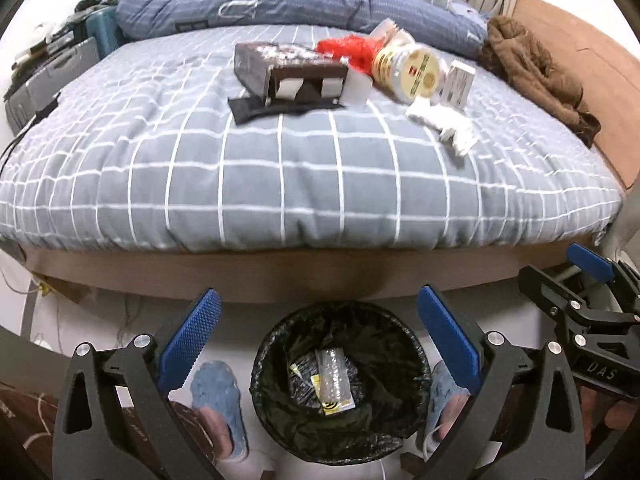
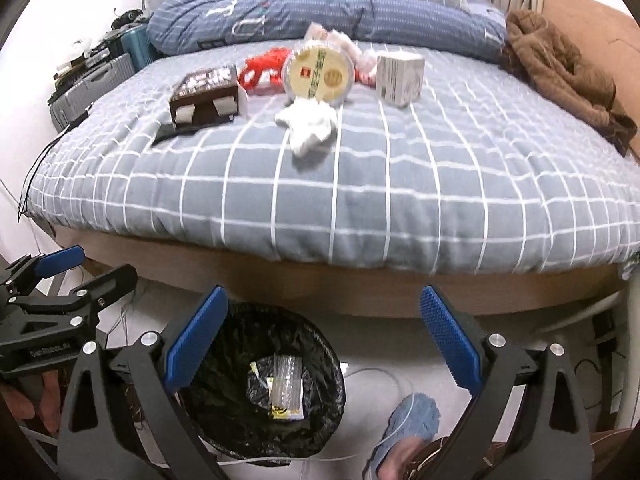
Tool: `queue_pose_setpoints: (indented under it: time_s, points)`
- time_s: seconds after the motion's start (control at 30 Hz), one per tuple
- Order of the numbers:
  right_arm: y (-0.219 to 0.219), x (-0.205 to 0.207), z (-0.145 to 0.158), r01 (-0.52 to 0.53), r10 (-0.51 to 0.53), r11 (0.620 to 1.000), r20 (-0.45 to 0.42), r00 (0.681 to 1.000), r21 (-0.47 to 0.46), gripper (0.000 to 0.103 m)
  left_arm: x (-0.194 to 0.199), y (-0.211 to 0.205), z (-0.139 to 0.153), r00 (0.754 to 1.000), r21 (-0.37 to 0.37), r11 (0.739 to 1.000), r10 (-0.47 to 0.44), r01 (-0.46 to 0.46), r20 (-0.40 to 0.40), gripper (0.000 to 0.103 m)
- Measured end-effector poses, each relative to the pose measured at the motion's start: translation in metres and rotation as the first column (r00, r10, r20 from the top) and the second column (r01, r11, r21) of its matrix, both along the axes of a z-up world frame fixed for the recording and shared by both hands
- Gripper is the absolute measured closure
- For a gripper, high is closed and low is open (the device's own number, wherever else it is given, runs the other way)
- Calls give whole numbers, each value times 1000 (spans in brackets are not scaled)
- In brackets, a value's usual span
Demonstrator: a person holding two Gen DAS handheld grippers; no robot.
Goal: Collect trash
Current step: 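Raise both open tools from the bin back toward the bed, then move the left tool to the brown snack box while the right tool approaches the white tissue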
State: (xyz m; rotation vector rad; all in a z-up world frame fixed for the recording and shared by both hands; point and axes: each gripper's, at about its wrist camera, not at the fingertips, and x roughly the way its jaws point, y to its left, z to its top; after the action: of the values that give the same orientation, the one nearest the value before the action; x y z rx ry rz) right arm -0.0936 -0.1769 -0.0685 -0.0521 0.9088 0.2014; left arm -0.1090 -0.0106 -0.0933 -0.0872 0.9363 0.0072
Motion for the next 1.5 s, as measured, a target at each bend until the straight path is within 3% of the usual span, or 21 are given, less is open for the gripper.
queue_pose_setpoints:
  time_s: [0.43,0.83,1.5]
  points:
    - [6,13,35,6,-6,1000,95,995,4,10,15,20,26,997,30,998,46,-48,62,6]
    - [8,45,55,21,-23,1000,132,991,15,10,56,38,45,991,18,995,97,-99,91,6]
    - [29,117,36,4,-4,1000,81,997,5,10,154,28,58,984,38,990,133,-138,119,6]
